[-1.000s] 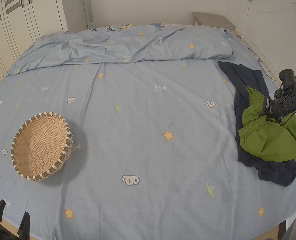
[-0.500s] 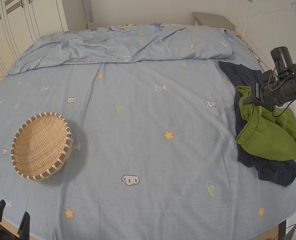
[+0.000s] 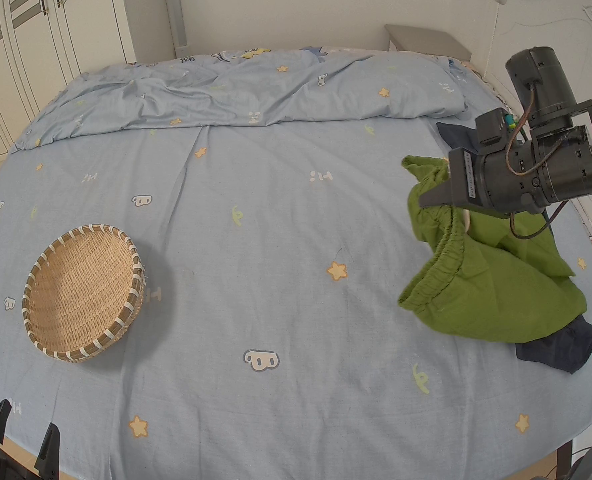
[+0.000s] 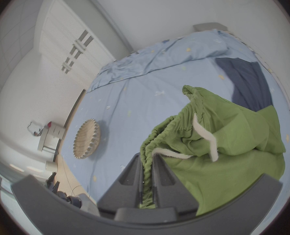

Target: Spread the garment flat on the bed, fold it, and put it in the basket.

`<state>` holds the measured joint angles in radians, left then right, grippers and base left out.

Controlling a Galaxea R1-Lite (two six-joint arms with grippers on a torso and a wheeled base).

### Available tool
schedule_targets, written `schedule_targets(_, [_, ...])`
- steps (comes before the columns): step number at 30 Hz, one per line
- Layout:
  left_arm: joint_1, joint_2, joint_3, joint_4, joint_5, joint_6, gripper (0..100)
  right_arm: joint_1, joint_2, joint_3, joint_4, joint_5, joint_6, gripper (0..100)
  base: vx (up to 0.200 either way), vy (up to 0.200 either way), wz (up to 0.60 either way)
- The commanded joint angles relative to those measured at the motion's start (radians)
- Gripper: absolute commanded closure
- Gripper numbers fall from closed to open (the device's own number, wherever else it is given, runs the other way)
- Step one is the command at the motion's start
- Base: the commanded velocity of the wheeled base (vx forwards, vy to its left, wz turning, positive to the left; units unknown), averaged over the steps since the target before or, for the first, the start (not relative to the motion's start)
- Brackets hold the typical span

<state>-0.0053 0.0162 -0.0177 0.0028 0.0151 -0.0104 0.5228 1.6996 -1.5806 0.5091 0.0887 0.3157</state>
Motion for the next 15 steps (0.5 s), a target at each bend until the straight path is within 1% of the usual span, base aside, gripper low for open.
schedule_targets(1, [0.001, -0.016, 0.016, -0.001, 0.0, 0.0, 0, 0.201, 0.014, -0.03, -0.008, -0.041, 0.0, 100, 0.0, 0.0, 0.0])
schedule_targets(4, [0.001, -0.016, 0.016, -0.001, 0.0, 0.0, 0, 0.281, 0.063, -0.07, -0.012, -0.064, 0.006, 100, 0.0, 0.0, 0.0])
schedule_targets(5, [0.001, -0.016, 0.016, -0.001, 0.0, 0.0, 0, 0.281, 0.063, -0.07, -0.012, -0.064, 0.006, 100, 0.0, 0.0, 0.0])
schedule_targets(6, [0.001, -0.016, 0.016, 0.0, 0.0, 0.0, 0, 0.329, 0.101, -0.117, -0.011, -0.084, 0.034, 100, 0.0, 0.0, 0.0])
schedule_targets(9, [0.001, -0.016, 0.016, -0.001, 0.0, 0.0, 0, 0.398, 0.164, -0.202, -0.004, -0.092, 0.097, 100, 0.0, 0.0, 0.0])
schedule_targets(11, [-0.001, -0.016, 0.018, -0.001, -0.001, 0.003, 0, 0.422, 0.198, -0.243, -0.003, -0.103, 0.121, 100, 0.0, 0.0, 0.0])
schedule_targets(15, [-0.001, -0.016, 0.018, -0.001, -0.003, 0.004, 0, 0.428, 0.249, -0.266, -0.018, -0.149, 0.129, 100, 0.0, 0.0, 0.0])
